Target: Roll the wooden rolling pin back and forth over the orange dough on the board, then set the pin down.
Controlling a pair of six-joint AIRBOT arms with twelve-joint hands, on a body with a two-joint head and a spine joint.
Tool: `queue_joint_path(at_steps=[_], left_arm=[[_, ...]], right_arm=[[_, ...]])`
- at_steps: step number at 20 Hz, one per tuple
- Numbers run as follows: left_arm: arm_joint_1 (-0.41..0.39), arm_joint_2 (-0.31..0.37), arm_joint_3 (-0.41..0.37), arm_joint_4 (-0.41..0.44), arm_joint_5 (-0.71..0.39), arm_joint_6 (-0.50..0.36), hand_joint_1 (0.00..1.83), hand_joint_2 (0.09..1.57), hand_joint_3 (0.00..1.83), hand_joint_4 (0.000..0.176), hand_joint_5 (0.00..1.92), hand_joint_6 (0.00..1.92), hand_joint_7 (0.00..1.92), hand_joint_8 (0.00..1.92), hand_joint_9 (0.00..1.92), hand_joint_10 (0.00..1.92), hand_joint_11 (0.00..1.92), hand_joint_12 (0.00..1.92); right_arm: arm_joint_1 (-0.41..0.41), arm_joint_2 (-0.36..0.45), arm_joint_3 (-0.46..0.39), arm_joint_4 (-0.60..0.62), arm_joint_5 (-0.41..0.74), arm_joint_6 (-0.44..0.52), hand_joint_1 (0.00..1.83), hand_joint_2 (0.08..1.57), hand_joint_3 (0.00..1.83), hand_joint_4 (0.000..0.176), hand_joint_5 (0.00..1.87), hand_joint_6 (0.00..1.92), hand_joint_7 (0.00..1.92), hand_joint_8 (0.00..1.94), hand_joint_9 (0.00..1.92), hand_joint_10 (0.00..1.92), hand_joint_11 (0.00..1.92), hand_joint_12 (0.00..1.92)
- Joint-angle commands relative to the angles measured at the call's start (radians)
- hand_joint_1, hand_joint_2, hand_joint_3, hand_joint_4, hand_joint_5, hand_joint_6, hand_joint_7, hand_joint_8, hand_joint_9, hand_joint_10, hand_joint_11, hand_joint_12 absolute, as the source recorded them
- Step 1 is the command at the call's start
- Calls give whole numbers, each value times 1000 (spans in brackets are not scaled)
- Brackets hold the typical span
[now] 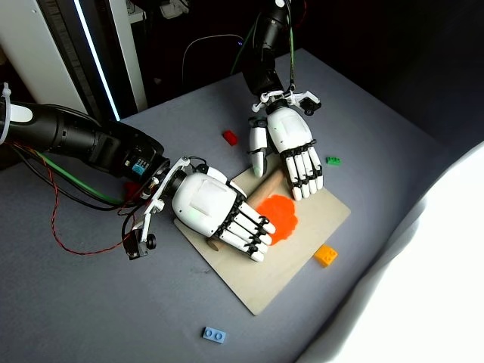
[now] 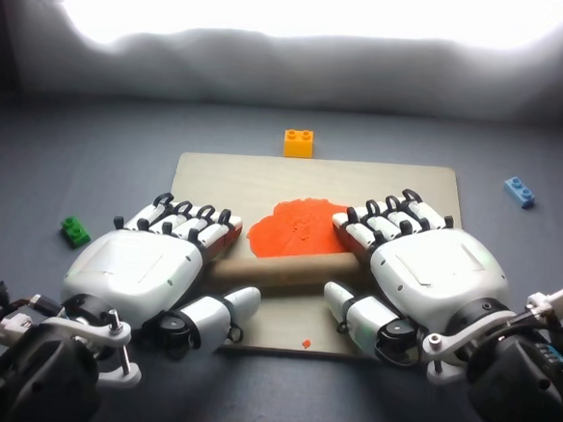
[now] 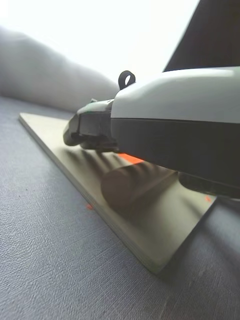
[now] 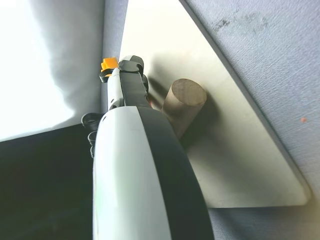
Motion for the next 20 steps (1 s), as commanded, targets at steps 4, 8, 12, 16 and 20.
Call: queue_joint_path(at_steps=[4, 8, 12, 16, 20], left_arm=[[4, 10, -8, 61, -99, -9, 0, 1434, 1, 0, 193, 2, 210, 0, 171, 1, 0, 419], [11, 10, -14, 61, -105, -10, 0, 1433, 0, 0, 172, 1, 203, 2, 175, 3, 0, 397], [11, 10, -14, 61, -106, -10, 0, 1436, 1, 0, 183, 7, 213, 4, 175, 3, 0, 364], [11, 10, -14, 61, -107, -10, 0, 1435, 0, 0, 185, 3, 199, 0, 166, 2, 0, 276], [11, 10, -14, 64, -107, -10, 0, 1436, 0, 0, 176, 1, 189, 2, 147, 1, 0, 265]], right_arm=[[0, 6, -22, -51, 79, -26, 0, 1477, 0, 0, 245, 9, 231, 4, 181, 5, 0, 328], [0, 8, -27, -51, 80, -36, 0, 1474, 0, 0, 228, 0, 224, 4, 186, 6, 0, 309], [5, 10, -36, -51, 81, -41, 0, 1478, 0, 0, 241, 4, 229, 2, 186, 4, 0, 297], [9, 16, -49, -51, 84, -47, 0, 1470, 0, 0, 235, 1, 248, 5, 206, 10, 0, 316], [9, 17, -50, -51, 84, -51, 0, 1464, 0, 0, 230, 4, 248, 1, 191, 2, 0, 215]])
